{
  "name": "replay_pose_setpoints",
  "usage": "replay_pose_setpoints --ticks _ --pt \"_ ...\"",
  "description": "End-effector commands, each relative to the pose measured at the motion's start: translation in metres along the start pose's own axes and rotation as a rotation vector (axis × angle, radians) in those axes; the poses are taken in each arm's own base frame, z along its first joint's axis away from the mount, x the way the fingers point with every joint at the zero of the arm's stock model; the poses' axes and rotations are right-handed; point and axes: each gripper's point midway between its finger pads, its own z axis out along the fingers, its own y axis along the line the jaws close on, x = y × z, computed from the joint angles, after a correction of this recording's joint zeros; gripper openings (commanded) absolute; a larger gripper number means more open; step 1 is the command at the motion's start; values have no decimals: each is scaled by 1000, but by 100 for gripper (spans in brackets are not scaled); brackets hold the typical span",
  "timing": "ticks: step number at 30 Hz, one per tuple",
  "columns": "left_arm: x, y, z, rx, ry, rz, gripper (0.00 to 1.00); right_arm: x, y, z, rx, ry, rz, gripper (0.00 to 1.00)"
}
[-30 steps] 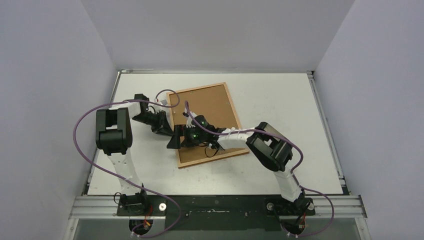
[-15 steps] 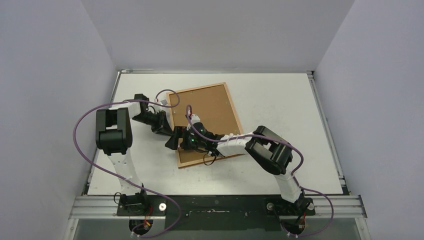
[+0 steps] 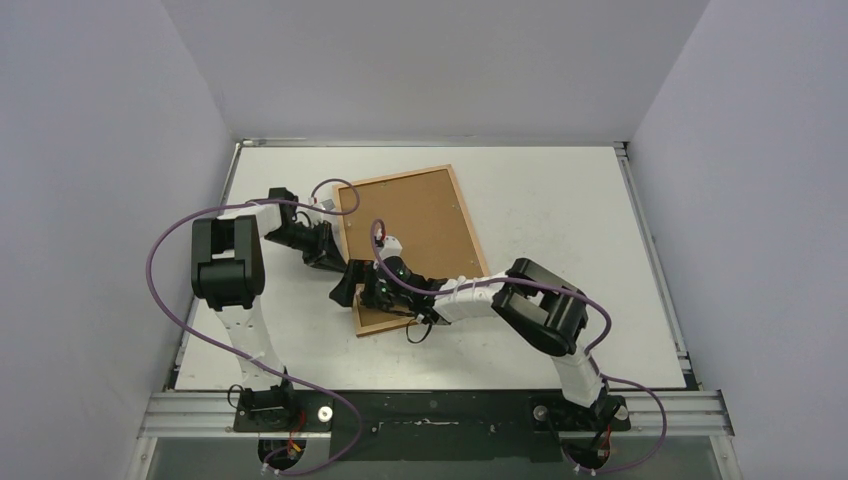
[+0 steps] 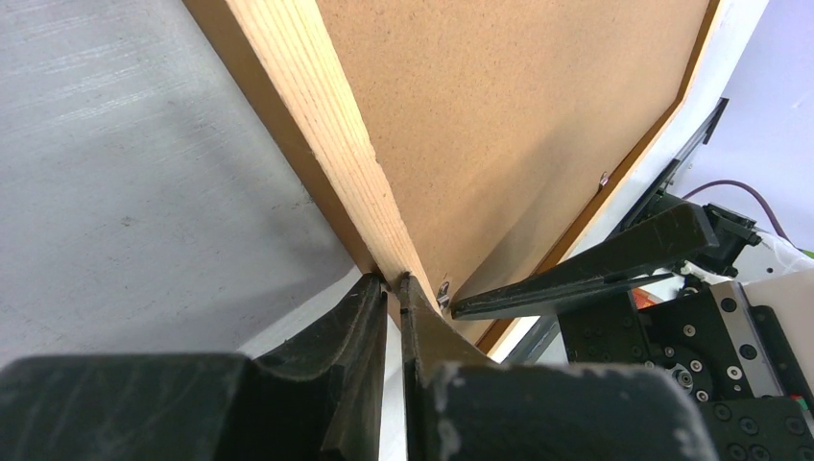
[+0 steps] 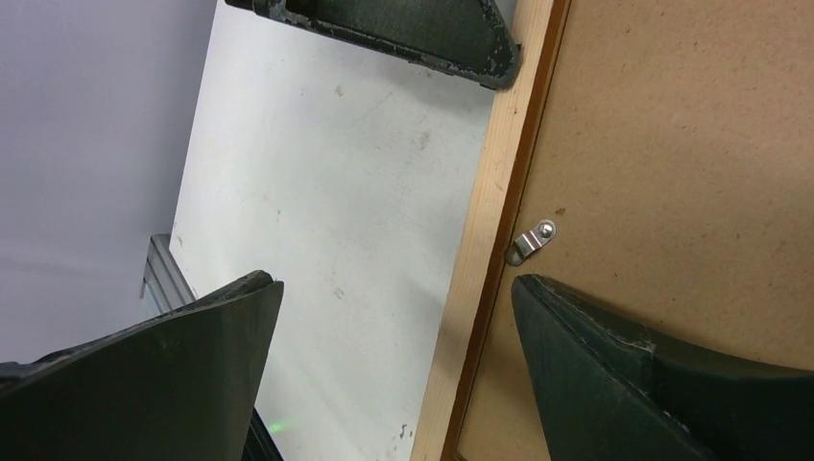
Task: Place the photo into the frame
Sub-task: Install the photo frame at the center of the board.
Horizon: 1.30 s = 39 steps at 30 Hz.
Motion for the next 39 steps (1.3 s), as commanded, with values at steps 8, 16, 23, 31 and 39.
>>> replay_pose_setpoints --ticks 8,16,23,31,39 --pt "2 17 12 -66 25 65 7 18 -10 -8 62 67 -27 96" --pt "3 16 14 -59 31 64 6 17 -14 5 66 55 -29 96" --pt "5 17 16 -61 43 71 6 10 -11 14 64 27 -24 96" --pt "8 20 19 -60 60 75 5 1 -22 22 121 -37 -50 95" --pt "10 20 18 -55 72 79 4 -4 -9 26 31 -82 -104 95"
